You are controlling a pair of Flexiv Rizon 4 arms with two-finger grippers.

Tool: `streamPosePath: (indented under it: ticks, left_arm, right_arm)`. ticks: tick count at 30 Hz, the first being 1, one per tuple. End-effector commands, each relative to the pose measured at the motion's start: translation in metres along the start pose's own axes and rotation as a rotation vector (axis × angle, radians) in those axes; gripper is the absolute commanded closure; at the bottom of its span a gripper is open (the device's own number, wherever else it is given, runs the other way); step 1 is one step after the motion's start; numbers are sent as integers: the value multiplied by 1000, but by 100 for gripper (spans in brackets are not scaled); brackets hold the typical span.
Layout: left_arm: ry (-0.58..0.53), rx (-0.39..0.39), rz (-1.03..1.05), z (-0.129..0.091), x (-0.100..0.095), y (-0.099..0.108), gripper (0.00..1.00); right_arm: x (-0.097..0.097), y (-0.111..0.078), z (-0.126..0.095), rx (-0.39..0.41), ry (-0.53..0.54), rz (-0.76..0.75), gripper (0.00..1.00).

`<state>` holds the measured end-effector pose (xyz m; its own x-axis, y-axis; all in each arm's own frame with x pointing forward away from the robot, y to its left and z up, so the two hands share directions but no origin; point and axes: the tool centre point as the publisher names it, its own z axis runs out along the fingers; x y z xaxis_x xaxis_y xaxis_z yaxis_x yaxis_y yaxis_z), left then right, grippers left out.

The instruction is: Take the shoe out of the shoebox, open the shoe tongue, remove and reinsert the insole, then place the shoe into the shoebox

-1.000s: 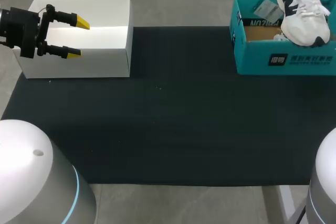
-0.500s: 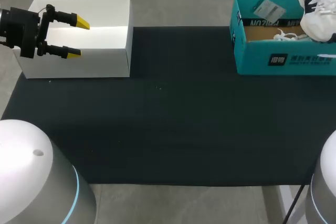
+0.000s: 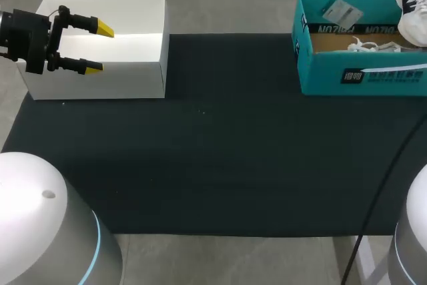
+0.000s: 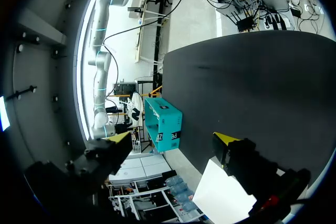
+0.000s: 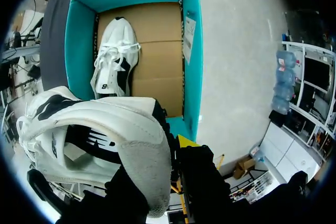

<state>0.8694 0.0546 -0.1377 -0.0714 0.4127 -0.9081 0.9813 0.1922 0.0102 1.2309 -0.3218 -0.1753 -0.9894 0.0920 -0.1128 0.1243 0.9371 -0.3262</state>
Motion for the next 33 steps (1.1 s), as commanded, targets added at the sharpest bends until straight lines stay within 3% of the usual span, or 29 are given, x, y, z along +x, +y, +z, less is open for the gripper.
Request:
streamPosePath:
  ticks: [1,6,12,16,23,25,33]
  left_arm:
    - [3,0,1,0,0,0,0]
    - [3,0,1,0,0,0,0]
    - [3,0,1,0,0,0,0]
    - [3,0,1,0,0,0,0]
    - [3,0,1,0,0,0,0]
    - [3,0,1,0,0,0,0]
    - [3,0,1,0,0,0,0]
  right_arm:
    - [-18,-8,11,-8,103,48,100]
    - [-11,-17,10,-67,125,201,100]
    - [-7,-22,9,-67,181,538,100]
    - [-11,-24,14,6,279,759,100]
    - [-11,-25,7,-78,379,1006,100]
    - [-8,-28,5,-36,350,1077,100]
    - [4,-42,-5,-249,426,1285,100]
